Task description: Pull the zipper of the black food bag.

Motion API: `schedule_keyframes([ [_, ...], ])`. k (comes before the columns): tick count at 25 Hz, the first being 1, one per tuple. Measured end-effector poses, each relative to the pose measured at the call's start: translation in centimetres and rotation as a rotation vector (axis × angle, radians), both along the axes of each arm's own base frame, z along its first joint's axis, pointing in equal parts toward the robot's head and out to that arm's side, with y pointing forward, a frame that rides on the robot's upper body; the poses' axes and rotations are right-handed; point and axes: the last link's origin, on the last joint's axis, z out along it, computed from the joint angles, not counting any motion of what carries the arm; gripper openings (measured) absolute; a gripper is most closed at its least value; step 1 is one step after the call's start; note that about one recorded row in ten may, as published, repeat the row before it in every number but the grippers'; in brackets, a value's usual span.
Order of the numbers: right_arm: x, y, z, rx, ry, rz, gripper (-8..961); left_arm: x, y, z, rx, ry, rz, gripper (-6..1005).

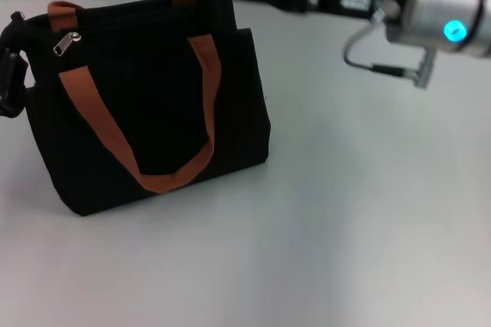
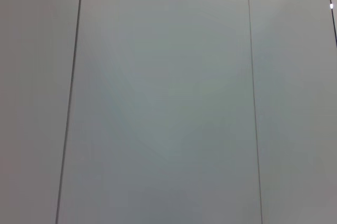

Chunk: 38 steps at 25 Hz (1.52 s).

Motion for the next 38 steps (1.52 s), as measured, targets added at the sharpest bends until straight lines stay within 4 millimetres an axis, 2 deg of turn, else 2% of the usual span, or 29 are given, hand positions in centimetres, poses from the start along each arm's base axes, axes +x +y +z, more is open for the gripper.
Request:
schedule_keyframes([
  [4, -1.5, 1.0, -0.4, -0.056, -0.029, -0.042, 772, -0.1, -0.2, 0.1, 0.009, 0.0, 0.003, -2],
  [17, -4.2, 1.5, -3.2, -0.269, -0.172, -0.166, 729, 0.4, -0.1, -0.9, -0.012, -0.043, -0.004, 0],
  [22, -4.2, 1.9, -3.9, -0.312, -0.176, -0.258, 476, 0.5, 0.0, -0.9, -0.007, -0.051, -0.002, 0],
  [28, -4.3, 1.9, -4.5, -0.368, -0.177, -0.305, 262, 0.3, -0.2, -0.8, -0.005, -0.052, 0.001, 1],
  [38, -5.0, 1.9, -6.2, -0.414, -0.254, -0.355, 242, 0.3, -0.4, -0.9, 0.0, -0.068, 0.004, 2],
])
